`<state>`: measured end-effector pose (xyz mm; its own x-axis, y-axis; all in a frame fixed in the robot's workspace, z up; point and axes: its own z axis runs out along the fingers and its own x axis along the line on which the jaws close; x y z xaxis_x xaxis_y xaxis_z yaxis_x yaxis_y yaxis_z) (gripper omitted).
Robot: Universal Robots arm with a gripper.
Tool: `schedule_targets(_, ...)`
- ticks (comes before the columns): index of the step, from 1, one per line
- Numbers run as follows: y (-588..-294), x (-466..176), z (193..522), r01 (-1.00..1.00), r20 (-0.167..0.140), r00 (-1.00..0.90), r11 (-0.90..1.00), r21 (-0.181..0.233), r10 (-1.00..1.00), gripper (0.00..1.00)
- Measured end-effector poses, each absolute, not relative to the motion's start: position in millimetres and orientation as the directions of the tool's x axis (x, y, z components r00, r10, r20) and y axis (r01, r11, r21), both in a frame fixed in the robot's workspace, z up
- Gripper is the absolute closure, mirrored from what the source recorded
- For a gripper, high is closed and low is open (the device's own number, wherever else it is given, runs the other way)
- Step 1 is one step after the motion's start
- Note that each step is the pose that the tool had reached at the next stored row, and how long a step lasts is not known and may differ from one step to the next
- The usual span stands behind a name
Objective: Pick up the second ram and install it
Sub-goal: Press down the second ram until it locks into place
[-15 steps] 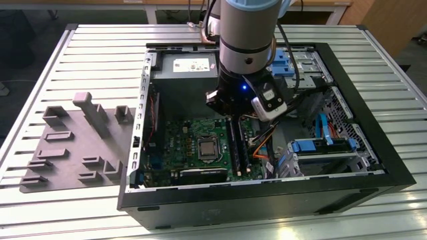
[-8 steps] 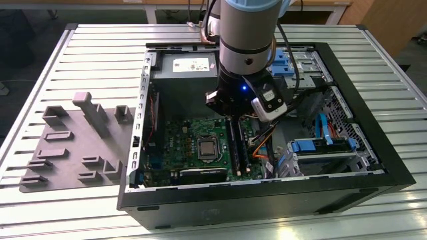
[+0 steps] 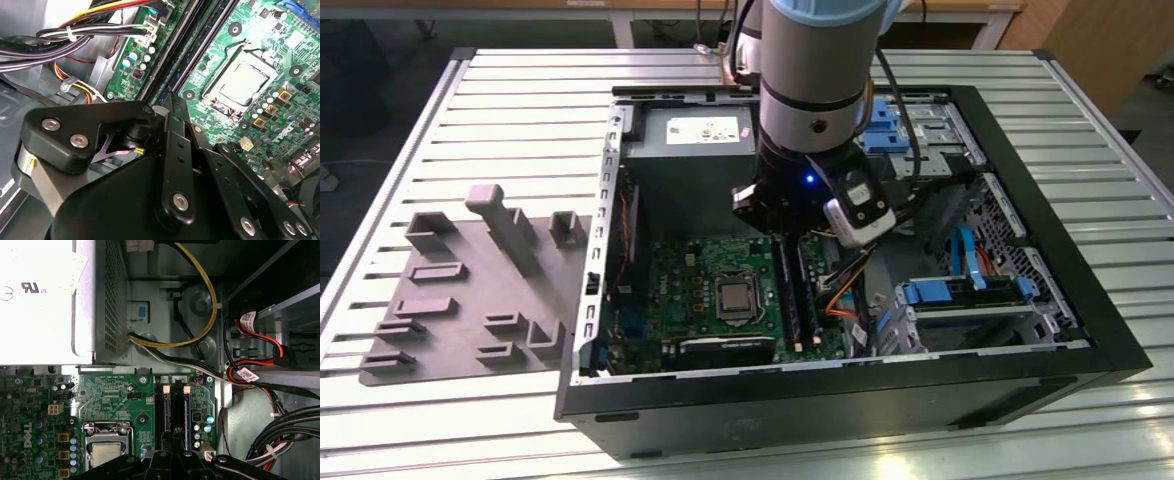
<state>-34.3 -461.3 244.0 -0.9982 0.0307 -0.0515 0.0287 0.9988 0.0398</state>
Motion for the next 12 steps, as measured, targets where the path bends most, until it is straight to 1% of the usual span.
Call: schedule_targets(12, -465.9, -34.3, 244.0, 0.029, -0.051, -0.998, 0.999, 0.04, 0.031, 0.89)
